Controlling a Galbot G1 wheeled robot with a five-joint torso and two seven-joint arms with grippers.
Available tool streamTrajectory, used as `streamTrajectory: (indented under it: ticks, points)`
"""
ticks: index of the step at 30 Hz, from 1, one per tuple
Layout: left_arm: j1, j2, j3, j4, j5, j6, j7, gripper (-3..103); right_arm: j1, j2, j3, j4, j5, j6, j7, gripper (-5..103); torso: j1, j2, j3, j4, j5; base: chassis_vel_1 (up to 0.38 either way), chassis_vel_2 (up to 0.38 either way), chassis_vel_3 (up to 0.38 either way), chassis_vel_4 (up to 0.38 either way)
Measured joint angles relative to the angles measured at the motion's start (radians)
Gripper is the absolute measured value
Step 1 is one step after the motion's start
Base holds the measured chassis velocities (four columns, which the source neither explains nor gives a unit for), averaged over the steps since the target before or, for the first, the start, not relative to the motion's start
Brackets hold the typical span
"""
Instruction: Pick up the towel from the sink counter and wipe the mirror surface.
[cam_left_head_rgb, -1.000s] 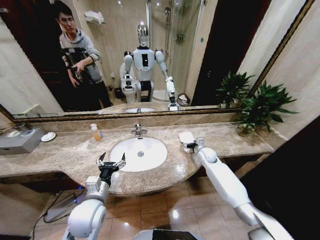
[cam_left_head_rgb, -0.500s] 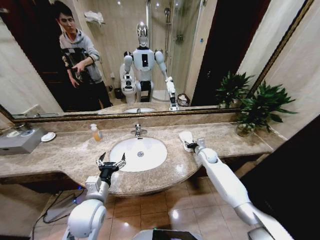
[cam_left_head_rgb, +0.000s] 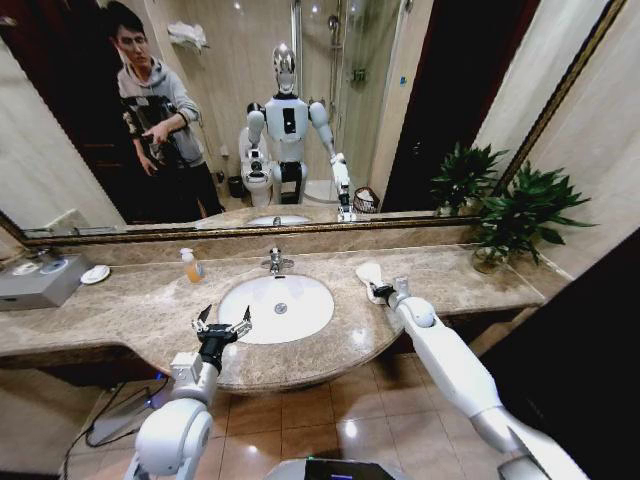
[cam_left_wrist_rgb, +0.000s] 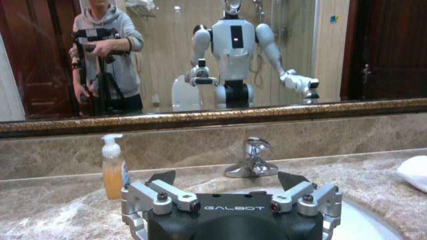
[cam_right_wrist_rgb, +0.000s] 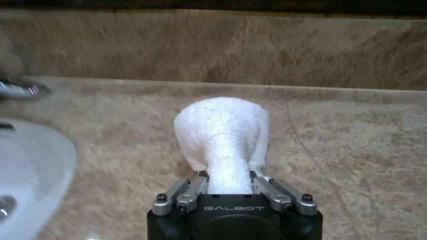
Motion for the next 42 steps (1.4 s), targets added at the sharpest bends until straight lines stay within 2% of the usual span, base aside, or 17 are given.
streamTrajectory:
  ticks: [5,7,8,10,11,12,13,14,15,17,22,27,34,42]
  points:
    - [0.0,0.0,0.0,0.0,0.0,0.0,0.0,100,-0.021,0.021,0.087,0.115,0.074,0.084,0.026,23,0.0,0.0,0.0,0.0,-0.0002,0.0,0.0,0.0,0.0]
    - [0.0,0.0,0.0,0.0,0.0,0.0,0.0,100,-0.028,0.02,0.112,0.173,0.079,0.128,0.036,23,0.0,0.0,0.0,-0.0002,-0.0005,0.0,0.0,0.0,0.0]
    - [0.0,0.0,0.0,0.0,0.0,0.0,0.0,100,-0.028,0.02,0.112,0.173,0.079,0.128,0.036,23,0.0,0.0,0.0,-0.0002,-0.0005,0.0,0.0,0.0,0.0]
    - [0.0,0.0,0.0,0.0,0.0,0.0,0.0,100,-0.03,0.02,0.144,0.236,-0.005,0.279,0.039,23,0.0,0.0,0.0,-0.0004,-0.0007,0.0,0.0,0.0,0.0]
    - [0.0,0.0,0.0,0.0,0.0,0.0,0.0,100,-0.03,0.02,0.144,0.236,-0.005,0.279,0.039,23,0.0,0.0,0.0,-0.0004,-0.0007,0.0,0.0,0.0,0.0]
    - [0.0,0.0,0.0,0.0,0.0,0.0,0.0,100,-0.018,0.025,0.158,0.257,-0.051,0.36,0.041,22,0.0,0.0,0.0,-0.0007,-0.0006,0.0,0.0,0.0,0.0]
    - [0.0,0.0,0.0,0.0,0.0,0.0,0.0,100,-0.006,0.031,0.166,0.267,-0.066,0.396,0.045,22,0.0,0.0,0.0,-0.0007,-0.0005,0.0,0.0,0.0,0.0]
    - [0.0,0.0,0.0,0.0,0.0,0.0,0.0,100,-0.006,0.031,0.166,0.267,-0.066,0.396,0.045,22,0.0,0.0,0.0,-0.0007,-0.0005,0.0,0.0,0.0,0.0]
    - [0.0,0.0,0.0,0.0,0.0,0.0,0.0,100,0.03,0.05,0.179,0.282,-0.078,0.461,0.065,22,0.0,0.0,-0.001,-0.0003,-0.0009,0.0,0.0,0.0,0.0]
    - [0.0,0.0,0.0,0.0,0.0,0.0,0.0,100,0.08,0.084,0.192,0.285,-0.075,0.509,0.092,22,0.0,0.0,-0.001,0.0001,-0.001,0.0,0.0,0.0,0.0]
    - [0.0,0.0,0.0,0.0,0.0,0.0,0.0,100,0.156,0.144,0.19,0.291,-0.032,0.574,0.102,22,0.0,0.0,-0.001,-0.0001,-0.001,0.0,0.0,0.0,0.0]
    - [0.0,0.0,0.0,0.0,0.0,0.0,0.0,100,0.222,0.183,0.166,0.259,-0.041,0.616,0.098,22,0.0,0.0,-0.001,-0.0001,-0.0009,0.0,0.0,0.0,0.0]
    - [0.0,0.0,0.0,0.0,0.0,0.0,0.0,100,0.298,0.191,0.128,0.242,-0.065,0.622,0.102,22,0.0,0.0,0.0,-0.0001,-0.001,0.0,0.0,0.0,0.0]
    - [0.0,0.0,0.0,0.0,0.0,0.0,0.0,100,0.302,0.184,0.115,0.259,-0.08,0.607,0.096,22,-0.001,0.0,-0.001,-0.0005,-0.0008,0.0,0.0,0.0,0.0]
